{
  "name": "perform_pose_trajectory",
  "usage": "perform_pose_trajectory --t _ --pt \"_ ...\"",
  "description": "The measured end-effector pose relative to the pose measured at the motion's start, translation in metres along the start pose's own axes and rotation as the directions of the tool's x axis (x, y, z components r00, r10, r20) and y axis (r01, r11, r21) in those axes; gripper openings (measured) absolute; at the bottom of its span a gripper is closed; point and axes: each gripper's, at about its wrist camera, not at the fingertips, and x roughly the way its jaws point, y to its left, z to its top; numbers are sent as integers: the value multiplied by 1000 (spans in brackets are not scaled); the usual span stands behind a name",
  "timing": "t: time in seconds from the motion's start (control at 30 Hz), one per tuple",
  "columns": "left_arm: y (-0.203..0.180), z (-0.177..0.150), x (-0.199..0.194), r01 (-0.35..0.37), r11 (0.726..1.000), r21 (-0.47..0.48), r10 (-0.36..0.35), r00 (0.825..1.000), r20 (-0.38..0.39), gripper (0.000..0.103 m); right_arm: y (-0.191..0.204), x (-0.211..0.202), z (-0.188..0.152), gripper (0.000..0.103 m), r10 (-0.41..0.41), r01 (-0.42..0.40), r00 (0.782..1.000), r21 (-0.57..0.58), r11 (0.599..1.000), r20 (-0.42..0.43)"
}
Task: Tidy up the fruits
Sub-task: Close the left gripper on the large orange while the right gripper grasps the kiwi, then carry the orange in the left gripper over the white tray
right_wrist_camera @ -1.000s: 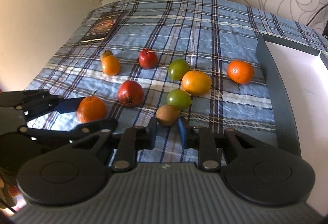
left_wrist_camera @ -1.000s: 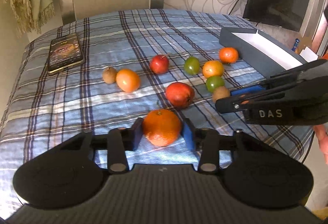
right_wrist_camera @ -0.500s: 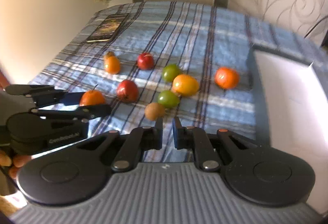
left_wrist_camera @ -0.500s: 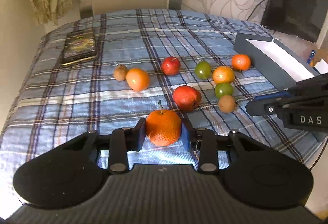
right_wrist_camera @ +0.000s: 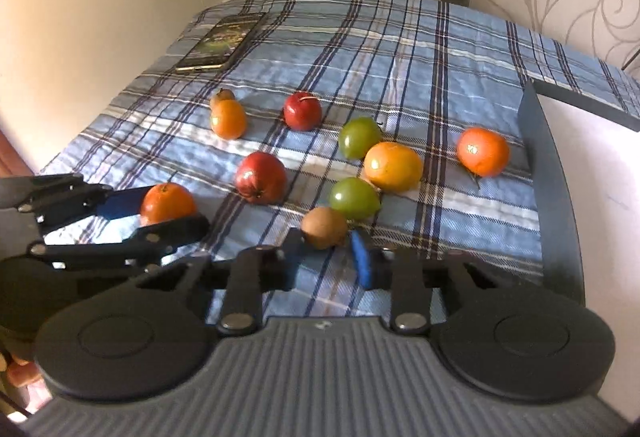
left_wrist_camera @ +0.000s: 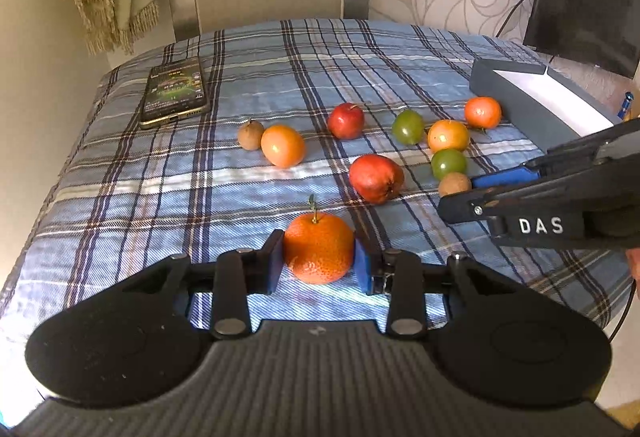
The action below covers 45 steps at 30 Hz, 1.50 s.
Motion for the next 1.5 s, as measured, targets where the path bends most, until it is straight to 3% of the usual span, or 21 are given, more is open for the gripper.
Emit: perform_pose_trajectory --t 0.2,0.6,1.0,1.5 --pt "0 5 -1 -9 1000 -12 9 1000 -14 40 -2 -14 -2 28 24 -24 1000 -2 1000 5" --pt "-10 46 -25 -5 1000 -19 6 1000 29 40 -11 -93 10 28 71 -70 988 -9 998 140" --pt "-67 91 -23 123 988 98 -132 988 81 40 -53 -138 2 28 -54 31 978 117 993 202" --pt "-130 122 -4 284 936 209 -307 948 82 40 -81 -168 -28 28 -230 171 950 265 949 211"
